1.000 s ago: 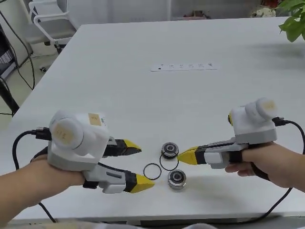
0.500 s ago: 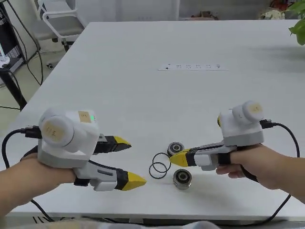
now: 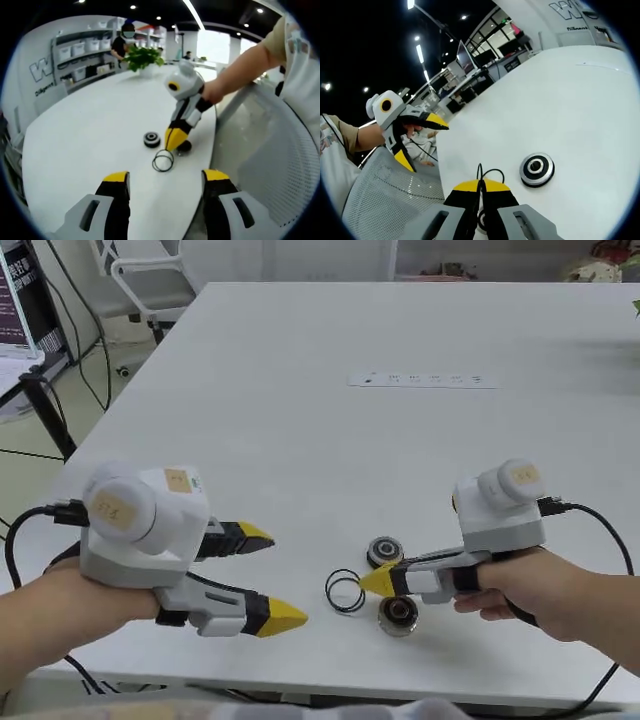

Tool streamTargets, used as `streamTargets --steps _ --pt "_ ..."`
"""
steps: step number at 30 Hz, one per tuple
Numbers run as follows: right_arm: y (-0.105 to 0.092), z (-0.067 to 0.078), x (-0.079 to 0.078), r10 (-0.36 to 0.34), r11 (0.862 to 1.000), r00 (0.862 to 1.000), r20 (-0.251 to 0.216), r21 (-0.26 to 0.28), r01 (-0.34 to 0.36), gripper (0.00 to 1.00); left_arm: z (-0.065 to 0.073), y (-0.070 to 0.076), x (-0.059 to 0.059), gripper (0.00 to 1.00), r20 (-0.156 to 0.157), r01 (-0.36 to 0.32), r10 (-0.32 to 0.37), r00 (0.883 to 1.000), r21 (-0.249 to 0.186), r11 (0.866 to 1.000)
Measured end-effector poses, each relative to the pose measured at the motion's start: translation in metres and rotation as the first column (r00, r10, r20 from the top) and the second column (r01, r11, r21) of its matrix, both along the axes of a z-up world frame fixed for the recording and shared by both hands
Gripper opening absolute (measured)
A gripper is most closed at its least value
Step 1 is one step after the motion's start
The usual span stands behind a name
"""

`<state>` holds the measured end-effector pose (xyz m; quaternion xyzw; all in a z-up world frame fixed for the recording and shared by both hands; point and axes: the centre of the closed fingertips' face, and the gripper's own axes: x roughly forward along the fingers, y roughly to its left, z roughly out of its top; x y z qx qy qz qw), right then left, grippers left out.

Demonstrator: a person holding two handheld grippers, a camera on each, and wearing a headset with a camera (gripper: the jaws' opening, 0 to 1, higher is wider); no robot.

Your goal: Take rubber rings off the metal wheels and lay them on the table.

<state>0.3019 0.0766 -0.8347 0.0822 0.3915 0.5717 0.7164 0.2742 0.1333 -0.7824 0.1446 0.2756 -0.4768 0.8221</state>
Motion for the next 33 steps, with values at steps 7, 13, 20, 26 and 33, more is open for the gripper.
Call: streamTargets --steps 7,13,20,26,33 --pt "-0.001 -0.005 0.001 -0.019 1.0 1.0 -0.003 -0.021 0.019 0.0 -0.001 0.002 0.0 0.58 -0.005 -0.009 0.009 1.0 0.001 1.0" --pt "-0.004 -0.012 0.007 -0.042 0.998 0.999 -0.007 -0.04 0.042 0.0 -0.003 0.001 0.0 0.58 -0.011 -0.007 0.007 1.0 0.005 1.0" --pt "-0.005 -0.018 0.009 -0.054 0.996 0.998 0.012 -0.064 0.054 0.0 -0.004 -0.001 0.001 0.58 -0.015 -0.005 0.006 1.0 0.007 1.0" --pt "-0.006 -0.019 0.015 -0.063 0.995 0.998 0.025 -0.076 0.064 0.0 -0.006 -0.002 0.0 0.58 -0.021 -0.006 0.006 1.0 0.008 1.0" --pt "-0.007 -0.023 0.018 -0.066 0.994 0.997 0.041 -0.088 0.069 0.02 -0.009 -0.002 0.0 0.58 -0.031 -0.003 0.004 1.0 0.013 1.0"
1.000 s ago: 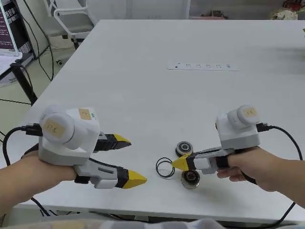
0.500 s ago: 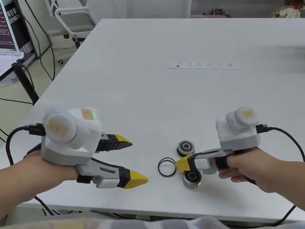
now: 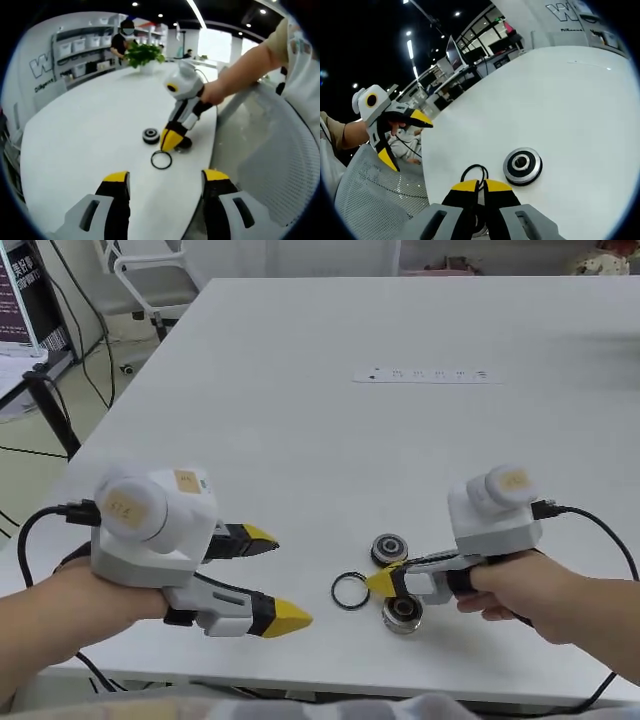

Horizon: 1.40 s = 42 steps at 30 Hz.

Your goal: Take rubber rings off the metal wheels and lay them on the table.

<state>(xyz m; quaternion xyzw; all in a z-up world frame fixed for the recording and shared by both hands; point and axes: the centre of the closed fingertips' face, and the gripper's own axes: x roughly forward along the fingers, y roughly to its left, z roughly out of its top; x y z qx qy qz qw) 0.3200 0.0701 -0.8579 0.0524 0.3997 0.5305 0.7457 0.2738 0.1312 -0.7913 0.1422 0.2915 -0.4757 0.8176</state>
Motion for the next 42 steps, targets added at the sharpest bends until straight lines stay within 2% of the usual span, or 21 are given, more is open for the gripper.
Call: streamTargets --steps 8,19,23,31,42 --pt "-0.004 0.002 0.004 -0.017 1.0 1.0 0.005 0.007 0.017 0.07 -0.003 0.001 0.004 0.58 -0.007 -0.002 0.002 1.0 0.001 1.0" --pt "-0.015 0.026 0.009 -0.038 0.998 0.999 0.039 0.057 0.036 0.11 0.002 -0.004 0.02 0.57 -0.006 -0.009 0.009 1.0 -0.011 1.0" --pt "-0.025 0.034 0.014 -0.039 0.998 0.996 0.086 0.051 0.034 0.16 0.003 -0.007 0.026 0.56 -0.002 -0.002 0.002 1.0 -0.004 1.0" --pt "-0.042 0.038 0.025 -0.041 0.999 0.986 0.163 0.023 0.038 0.21 0.009 -0.026 0.042 0.55 0.013 0.018 -0.018 1.0 -0.011 1.0" --pt "-0.054 0.033 0.031 -0.017 1.0 0.972 0.235 -0.02 0.022 0.28 0.0 -0.044 0.06 0.49 0.009 0.045 -0.045 0.999 0.007 0.999"
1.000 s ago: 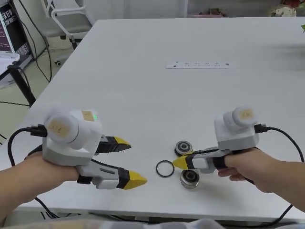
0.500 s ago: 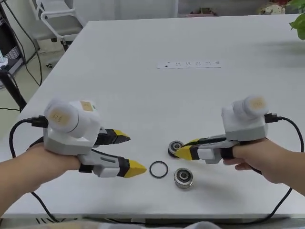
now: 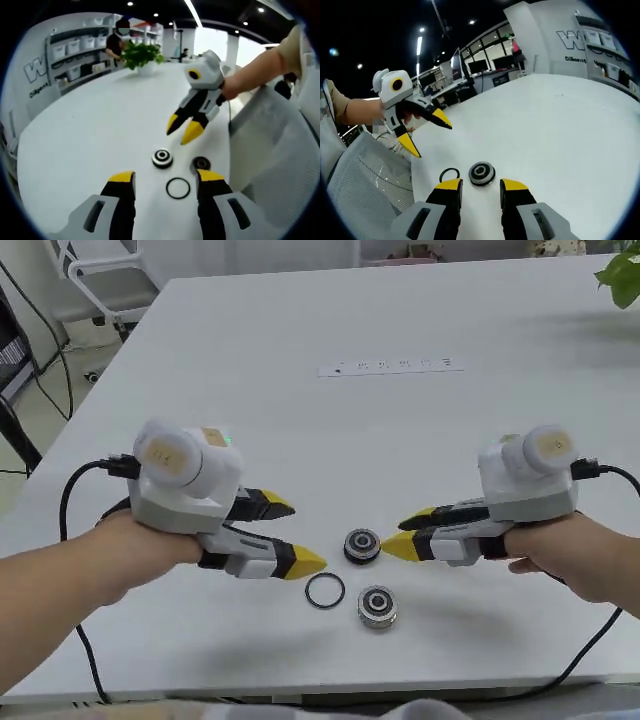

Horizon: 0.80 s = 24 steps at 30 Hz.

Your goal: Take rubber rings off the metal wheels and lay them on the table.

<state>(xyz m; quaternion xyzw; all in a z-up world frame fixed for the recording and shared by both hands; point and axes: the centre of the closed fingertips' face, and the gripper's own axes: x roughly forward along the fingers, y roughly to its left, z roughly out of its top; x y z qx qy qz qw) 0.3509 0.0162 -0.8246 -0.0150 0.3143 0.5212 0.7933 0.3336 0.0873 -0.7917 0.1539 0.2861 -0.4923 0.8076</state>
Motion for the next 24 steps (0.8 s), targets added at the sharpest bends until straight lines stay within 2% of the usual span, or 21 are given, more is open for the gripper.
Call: streamTargets --steps 9,16,20,24 --pt "-0.001 -0.008 -0.002 0.029 0.999 0.999 0.023 -0.023 -0.028 0.33 -0.015 -0.015 0.012 0.44 -0.01 0.032 -0.032 0.999 0.026 0.999" --pt "-0.001 -0.011 -0.001 0.035 0.999 0.999 0.028 -0.023 -0.034 0.34 -0.031 -0.026 0.02 0.4 -0.027 0.047 -0.046 0.999 0.033 0.998" --pt "-0.002 -0.013 0.001 0.032 0.999 0.999 0.023 -0.022 -0.032 0.34 -0.043 -0.032 0.023 0.35 -0.033 0.059 -0.057 0.998 0.057 0.997" --pt "-0.003 -0.015 -0.001 0.034 0.999 0.999 0.022 -0.025 -0.033 0.34 -0.047 -0.038 0.027 0.33 -0.035 0.048 -0.046 0.998 0.049 0.998"
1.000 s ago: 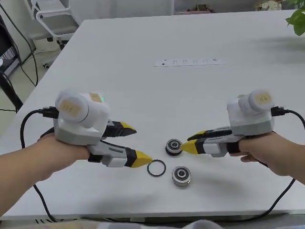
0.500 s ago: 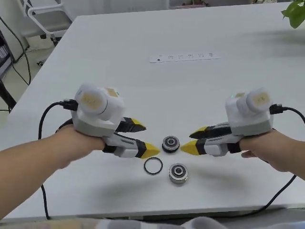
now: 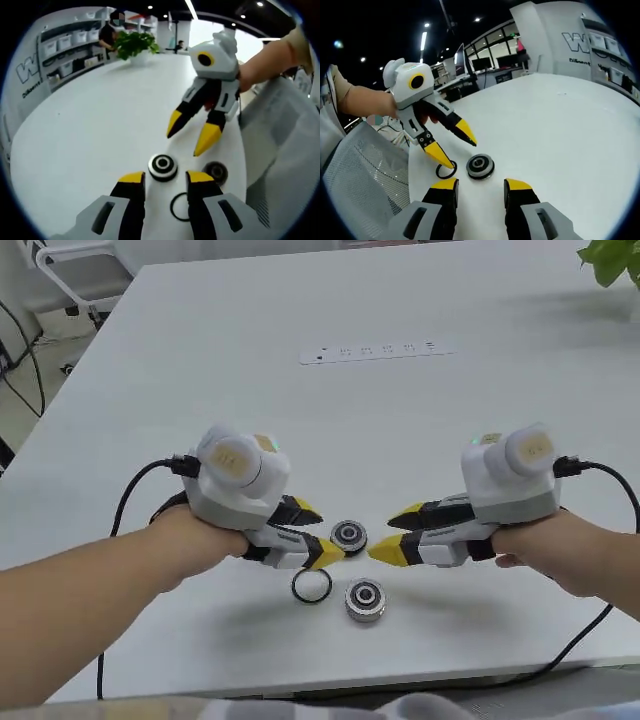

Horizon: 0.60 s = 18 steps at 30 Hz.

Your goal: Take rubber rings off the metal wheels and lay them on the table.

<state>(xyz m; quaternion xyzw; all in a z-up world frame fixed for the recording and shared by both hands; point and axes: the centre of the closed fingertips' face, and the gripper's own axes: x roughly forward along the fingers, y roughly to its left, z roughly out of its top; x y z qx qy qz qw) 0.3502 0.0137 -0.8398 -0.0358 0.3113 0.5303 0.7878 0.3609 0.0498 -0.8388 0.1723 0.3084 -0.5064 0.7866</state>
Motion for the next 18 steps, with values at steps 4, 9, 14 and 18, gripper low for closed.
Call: streamTargets --steps 4,9,14,18 --pt "0.0 -0.002 -0.001 0.001 1.0 1.0 -0.003 -0.002 -0.001 0.34 -0.001 -0.006 0.002 0.29 0.004 0.007 -0.007 1.0 -0.002 1.0" --pt "0.0 -0.003 -0.001 0.0 1.0 1.0 -0.006 -0.001 0.0 0.34 -0.005 -0.012 0.007 0.25 0.002 0.007 -0.007 1.0 -0.004 1.0" --pt "-0.001 -0.006 -0.001 0.002 1.0 1.0 -0.009 0.0 -0.002 0.33 -0.008 -0.015 0.004 0.21 0.02 0.03 -0.03 0.999 0.021 0.999" --pt "-0.001 -0.007 0.0 0.001 1.0 1.0 -0.011 0.001 -0.001 0.33 -0.008 -0.019 0.005 0.19 0.034 0.033 -0.033 0.999 0.02 0.999"
